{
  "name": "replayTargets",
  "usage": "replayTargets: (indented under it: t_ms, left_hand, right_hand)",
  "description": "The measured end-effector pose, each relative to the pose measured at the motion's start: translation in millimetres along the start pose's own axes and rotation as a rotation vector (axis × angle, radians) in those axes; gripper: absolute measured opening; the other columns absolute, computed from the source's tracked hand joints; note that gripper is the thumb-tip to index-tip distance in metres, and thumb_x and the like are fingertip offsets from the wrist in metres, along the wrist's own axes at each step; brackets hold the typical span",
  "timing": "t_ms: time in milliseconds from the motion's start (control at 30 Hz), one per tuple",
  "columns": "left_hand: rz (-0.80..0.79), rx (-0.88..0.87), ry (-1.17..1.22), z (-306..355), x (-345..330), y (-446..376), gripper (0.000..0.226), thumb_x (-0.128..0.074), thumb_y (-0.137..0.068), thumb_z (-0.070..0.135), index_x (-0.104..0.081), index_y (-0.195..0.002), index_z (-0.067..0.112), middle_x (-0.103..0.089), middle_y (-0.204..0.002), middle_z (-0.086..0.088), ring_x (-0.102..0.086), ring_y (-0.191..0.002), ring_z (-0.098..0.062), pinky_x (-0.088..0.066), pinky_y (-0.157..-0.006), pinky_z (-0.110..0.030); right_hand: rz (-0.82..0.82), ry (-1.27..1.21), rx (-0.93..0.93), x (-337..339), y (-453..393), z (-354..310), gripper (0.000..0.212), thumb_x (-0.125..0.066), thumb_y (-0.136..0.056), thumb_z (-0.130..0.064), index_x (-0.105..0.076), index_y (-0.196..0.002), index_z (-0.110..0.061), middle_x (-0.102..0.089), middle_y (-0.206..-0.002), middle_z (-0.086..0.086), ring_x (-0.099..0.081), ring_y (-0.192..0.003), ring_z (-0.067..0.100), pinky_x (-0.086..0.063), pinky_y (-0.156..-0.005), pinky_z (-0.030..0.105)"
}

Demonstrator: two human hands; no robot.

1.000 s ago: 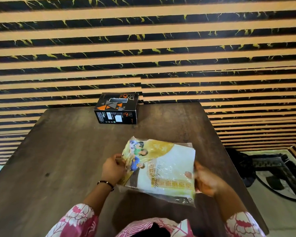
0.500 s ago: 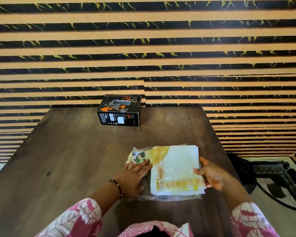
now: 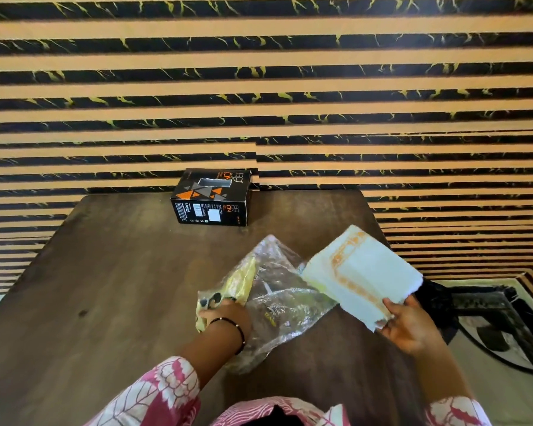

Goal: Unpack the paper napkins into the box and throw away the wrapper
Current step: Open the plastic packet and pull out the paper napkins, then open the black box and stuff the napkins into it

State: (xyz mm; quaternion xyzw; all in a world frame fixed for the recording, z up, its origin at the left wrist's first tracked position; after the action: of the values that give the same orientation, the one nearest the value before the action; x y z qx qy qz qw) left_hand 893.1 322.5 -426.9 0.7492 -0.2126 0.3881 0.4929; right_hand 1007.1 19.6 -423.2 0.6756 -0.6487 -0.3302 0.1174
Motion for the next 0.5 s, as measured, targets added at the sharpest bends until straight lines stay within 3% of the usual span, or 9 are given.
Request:
replayTargets:
  t_ms: [67,133,233,367,500]
  left_hand:
    - [-0.042,-0.006,-0.041,0.2,-5.2,0.0,0.048,-0.034,-0.093,0.014,-0.030,-0.141,0.013,-0.026,-0.148,-0.012,-0.024,-0.136,-0.036,-0.028,-0.107,-0.056]
    - [-0.045,-0.086,-0.125,8.5,-8.6,-0.5,0.045,-0.036,-0.091,0.009,-0.037,-0.136,0.008,-0.035,-0.144,-0.015,-0.029,-0.134,-0.034,-0.034,-0.105,-0.051]
    - [-0.012,-0.212,-0.166,22.6,-4.7,8.4,0.037,-0.043,-0.091,0.006,-0.048,-0.127,0.006,-0.050,-0.132,-0.014,-0.041,-0.126,-0.032,-0.040,-0.100,-0.044]
    - [-0.002,-0.251,-0.138,28.0,-3.4,17.5,0.035,-0.042,-0.094,0.009,-0.049,-0.128,0.010,-0.052,-0.132,-0.012,-0.045,-0.124,-0.031,-0.040,-0.097,-0.041]
    - [-0.005,-0.227,-0.161,27.8,-11.3,16.5,0.033,-0.047,-0.091,0.012,-0.052,-0.123,0.007,-0.056,-0.127,-0.013,-0.052,-0.118,-0.031,-0.044,-0.092,-0.041]
  right_hand:
    - [0.029,-0.174,-0.001,1.8,1.4,14.4,0.031,-0.038,-0.095,0.001,-0.044,-0.122,-0.013,-0.052,-0.123,0.013,-0.058,-0.084,0.026,-0.059,-0.053,0.037]
    - [0.087,-0.274,-0.015,5.0,0.4,32.9,0.035,-0.039,-0.095,0.002,-0.043,-0.129,-0.007,-0.050,-0.132,0.016,-0.059,-0.083,0.028,-0.057,-0.068,0.044]
    - [0.144,-0.391,-0.023,2.7,0.2,55.3,0.040,-0.041,-0.095,-0.001,-0.041,-0.135,-0.005,-0.048,-0.137,0.019,-0.060,-0.088,0.031,-0.059,-0.062,0.044]
    - [0.142,-0.363,0.021,-6.8,8.4,63.3,0.036,-0.048,-0.094,-0.007,-0.045,-0.130,-0.009,-0.051,-0.135,0.014,-0.055,-0.107,0.033,-0.047,-0.092,0.048]
    - [0.108,-0.241,-0.005,-10.6,17.6,68.7,0.036,-0.052,-0.092,-0.013,-0.047,-0.127,-0.007,-0.057,-0.124,0.014,-0.058,-0.107,0.032,-0.047,-0.090,0.045]
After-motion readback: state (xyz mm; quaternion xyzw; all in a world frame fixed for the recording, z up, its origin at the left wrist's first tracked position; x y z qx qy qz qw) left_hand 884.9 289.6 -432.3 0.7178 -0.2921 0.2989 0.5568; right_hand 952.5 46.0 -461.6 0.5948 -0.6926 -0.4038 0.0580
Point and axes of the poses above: each hand's wrist, its own y-axis away from the middle knuckle, its own x-axis out of the back of the hand, z = x × y, the point moved 10 cm from there along -y, towards the middle knuckle
